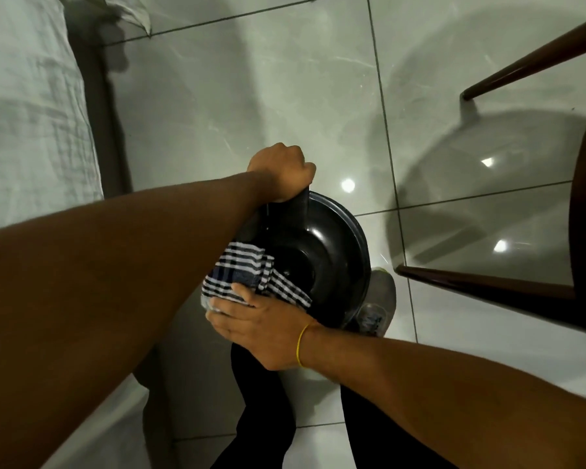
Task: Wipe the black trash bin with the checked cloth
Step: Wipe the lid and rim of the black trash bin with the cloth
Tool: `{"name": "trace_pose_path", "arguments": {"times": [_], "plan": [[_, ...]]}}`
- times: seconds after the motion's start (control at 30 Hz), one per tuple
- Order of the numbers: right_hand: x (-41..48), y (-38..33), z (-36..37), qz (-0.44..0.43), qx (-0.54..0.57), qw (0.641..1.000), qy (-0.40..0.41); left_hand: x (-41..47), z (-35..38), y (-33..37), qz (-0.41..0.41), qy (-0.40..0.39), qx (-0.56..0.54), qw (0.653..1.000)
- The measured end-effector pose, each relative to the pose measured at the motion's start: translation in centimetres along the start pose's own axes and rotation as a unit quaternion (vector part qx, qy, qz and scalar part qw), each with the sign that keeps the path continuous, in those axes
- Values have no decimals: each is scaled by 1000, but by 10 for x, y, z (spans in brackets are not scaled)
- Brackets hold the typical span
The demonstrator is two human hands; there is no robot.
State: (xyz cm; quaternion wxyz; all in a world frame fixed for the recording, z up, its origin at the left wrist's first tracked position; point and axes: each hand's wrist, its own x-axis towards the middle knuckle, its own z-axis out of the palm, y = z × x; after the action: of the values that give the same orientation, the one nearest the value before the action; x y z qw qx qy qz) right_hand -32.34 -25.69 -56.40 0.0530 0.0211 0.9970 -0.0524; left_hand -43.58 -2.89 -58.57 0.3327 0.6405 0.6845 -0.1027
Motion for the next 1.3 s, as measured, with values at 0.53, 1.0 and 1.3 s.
{"name": "trace_pose_path", "arguments": {"times": [0.53,1.0,1.3], "plan": [[-15,37,-10,457,154,869,115,3,1,4,33,-6,32,999],[-22,25,-5,660,175,721,115,0,-1,2,-9,4,7,1000],[-22,51,-7,465,164,864,102,-1,-2,2,-12,-15,15,1000]]}}
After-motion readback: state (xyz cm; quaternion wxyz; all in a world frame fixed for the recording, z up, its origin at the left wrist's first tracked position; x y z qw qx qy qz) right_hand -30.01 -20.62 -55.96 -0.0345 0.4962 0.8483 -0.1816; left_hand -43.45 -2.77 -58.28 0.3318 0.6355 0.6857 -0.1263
